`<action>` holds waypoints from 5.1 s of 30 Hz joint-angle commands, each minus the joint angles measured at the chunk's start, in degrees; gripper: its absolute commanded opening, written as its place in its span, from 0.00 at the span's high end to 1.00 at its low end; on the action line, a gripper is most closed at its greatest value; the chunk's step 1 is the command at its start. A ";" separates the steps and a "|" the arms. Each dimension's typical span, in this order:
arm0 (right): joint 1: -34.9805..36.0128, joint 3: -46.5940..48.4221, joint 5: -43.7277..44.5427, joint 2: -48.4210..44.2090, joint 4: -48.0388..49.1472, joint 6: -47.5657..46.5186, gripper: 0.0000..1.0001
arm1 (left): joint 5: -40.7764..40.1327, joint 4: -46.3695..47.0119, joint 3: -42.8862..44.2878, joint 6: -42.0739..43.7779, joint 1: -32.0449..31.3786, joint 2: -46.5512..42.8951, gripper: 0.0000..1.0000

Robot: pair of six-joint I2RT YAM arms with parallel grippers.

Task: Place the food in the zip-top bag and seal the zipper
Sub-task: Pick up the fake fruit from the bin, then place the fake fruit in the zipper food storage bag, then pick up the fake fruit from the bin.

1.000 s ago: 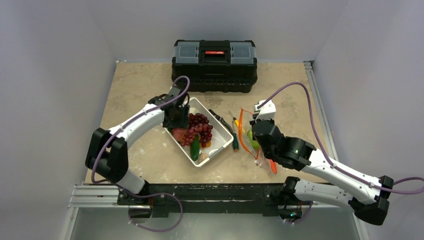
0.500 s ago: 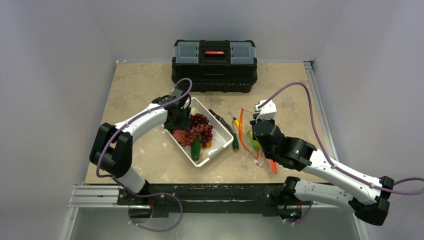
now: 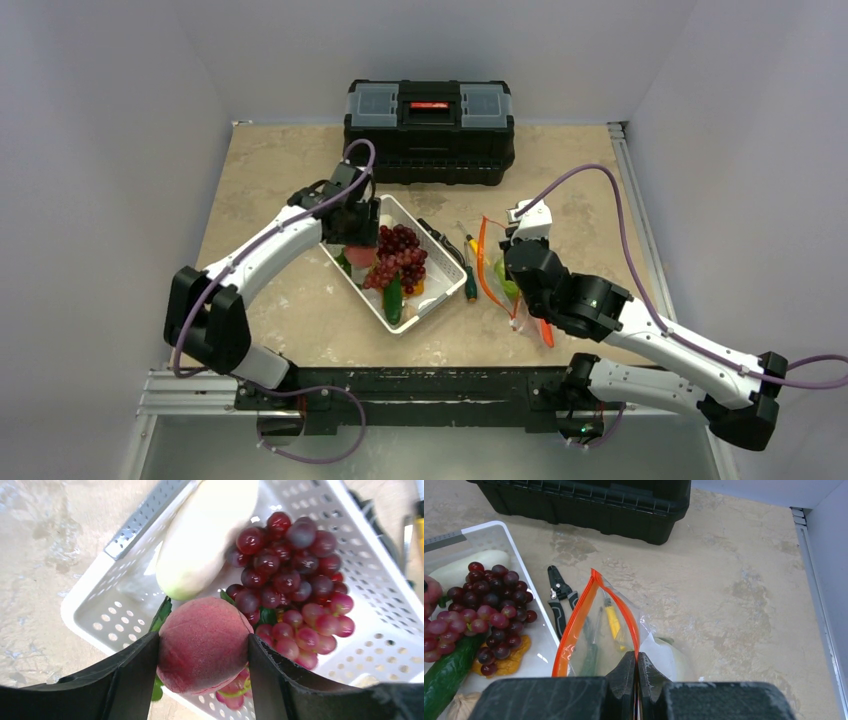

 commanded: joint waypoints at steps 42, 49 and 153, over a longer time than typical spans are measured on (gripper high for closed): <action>-0.08 -2.11 -6.55 -6.84 8.75 3.90 1.00 | 29.12 33.26 5.00 -29.30 -23.96 -4.72 0.96; -0.05 -2.02 -7.77 -7.64 9.33 4.63 1.00 | 20.19 31.08 5.30 -36.30 -24.11 -7.73 0.96; -0.05 -4.10 -4.17 -11.74 6.72 3.65 1.00 | -7.10 -1.42 5.42 4.86 -11.36 3.81 0.79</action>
